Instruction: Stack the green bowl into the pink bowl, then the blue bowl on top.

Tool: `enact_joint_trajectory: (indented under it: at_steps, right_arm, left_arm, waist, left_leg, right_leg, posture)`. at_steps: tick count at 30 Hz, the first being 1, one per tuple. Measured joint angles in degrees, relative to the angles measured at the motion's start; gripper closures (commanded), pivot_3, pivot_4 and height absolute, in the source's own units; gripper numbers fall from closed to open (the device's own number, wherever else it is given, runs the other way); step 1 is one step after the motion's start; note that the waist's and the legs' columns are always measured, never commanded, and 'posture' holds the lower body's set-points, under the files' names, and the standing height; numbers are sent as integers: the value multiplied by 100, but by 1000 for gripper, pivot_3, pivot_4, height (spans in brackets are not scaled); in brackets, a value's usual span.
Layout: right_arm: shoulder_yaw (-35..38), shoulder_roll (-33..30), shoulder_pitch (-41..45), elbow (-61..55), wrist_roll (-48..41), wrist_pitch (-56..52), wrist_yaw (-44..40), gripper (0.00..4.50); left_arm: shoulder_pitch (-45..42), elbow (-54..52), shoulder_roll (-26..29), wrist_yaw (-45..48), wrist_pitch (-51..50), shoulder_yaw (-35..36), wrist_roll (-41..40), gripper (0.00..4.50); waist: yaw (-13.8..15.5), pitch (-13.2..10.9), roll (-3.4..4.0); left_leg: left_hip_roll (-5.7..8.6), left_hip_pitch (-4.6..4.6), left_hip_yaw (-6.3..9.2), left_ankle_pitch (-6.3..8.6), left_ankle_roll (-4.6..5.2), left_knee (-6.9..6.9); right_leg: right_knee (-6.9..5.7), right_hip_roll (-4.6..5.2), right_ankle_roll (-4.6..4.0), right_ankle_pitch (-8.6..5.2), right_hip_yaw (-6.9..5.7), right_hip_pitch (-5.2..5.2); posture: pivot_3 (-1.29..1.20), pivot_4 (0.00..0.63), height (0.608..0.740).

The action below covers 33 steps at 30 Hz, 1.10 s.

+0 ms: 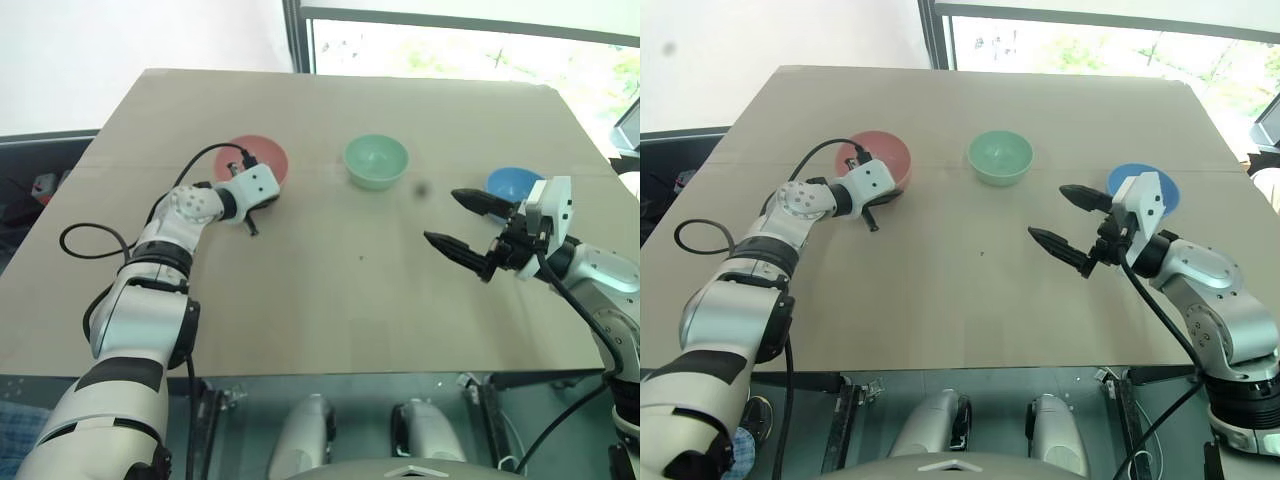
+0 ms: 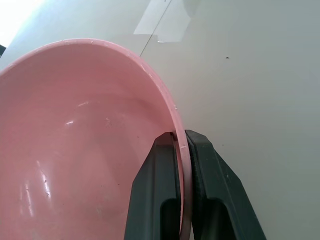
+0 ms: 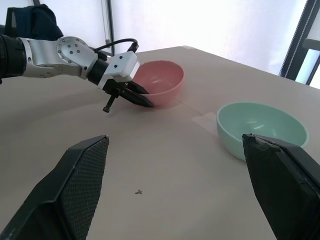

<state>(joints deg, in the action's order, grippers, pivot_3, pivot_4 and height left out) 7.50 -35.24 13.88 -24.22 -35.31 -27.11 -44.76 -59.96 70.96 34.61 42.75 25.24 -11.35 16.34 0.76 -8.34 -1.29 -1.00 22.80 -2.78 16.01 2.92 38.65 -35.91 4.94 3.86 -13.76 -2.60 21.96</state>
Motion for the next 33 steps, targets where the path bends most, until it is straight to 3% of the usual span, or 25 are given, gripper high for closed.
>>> enact_joint_trajectory:
  at_steps: [5,9,15,18,25,26,27,29,33]
  right_arm:
    - [0,0,16,56,32,11,-9,0]
    - [-53,32,17,53,66,34,1,0]
    - [-96,87,16,36,70,44,26,0]
    - [-99,112,-7,15,70,50,30,0]
    - [-99,140,-45,-32,70,49,39,0]
    - [-99,143,-50,-44,70,49,40,0]
    - [-99,147,-61,-51,70,50,40,0]
    - [-99,154,-69,-52,71,50,40,0]
    - [-99,157,-69,-52,73,51,35,0]
  left_arm:
    - [-1,-73,-104,181,53,12,-27,4376]
    - [143,-591,-420,951,246,-14,-239,4376]
    - [1211,-2989,-735,2444,295,-452,-864,4376]
    - [1736,-4358,-592,3255,111,-787,-1266,4376]
    - [1975,-5276,-226,3789,-14,-946,-1552,4376]
    - [1986,-5276,-191,3825,-22,-946,-1563,3684]
    - [2002,-5275,-163,3833,-22,-946,-1569,3484]
    - [2007,-5270,-131,3838,-1,-945,-1571,2575]
    - [2007,-5244,-49,3822,65,-945,-1541,1194]
  waist:
    - [26,0,0]
    - [45,0,-1]
    - [0,0,1]
    - [-6,-1,2]
    - [9,-1,3]
    - [12,-1,3]
    - [13,-1,3]
    - [12,-1,3]
    - [9,-1,3]
  left_leg:
    - [2,3,1,1,2,1]
    - [3,7,1,3,6,9]
    - [-18,8,1,4,7,7]
    - [-21,6,-2,4,7,7]
    - [-22,0,0,8,13,32]
    - [-22,1,0,8,14,34]
    - [-22,2,0,10,17,36]
    - [-21,6,-1,14,23,39]
    - [-20,7,-3,15,25,38]
  right_leg:
    - [0,2,0,0,-2,-1]
    - [0,4,0,0,-5,-4]
    - [2,2,0,0,0,-2]
    - [2,-1,-1,0,4,-1]
    - [2,-2,-1,0,8,-5]
    - [2,-2,-1,0,9,-5]
    - [3,-1,-1,0,9,-5]
    - [5,-1,-1,0,10,-5]
    - [4,-1,-1,0,10,-5]
  posture:
    - [0,150,740]
    - [0,150,740]
    - [0,150,740]
    - [0,150,740]
    - [0,150,740]
    - [0,150,740]
    - [0,150,740]
    - [0,150,740]
    - [0,150,740]
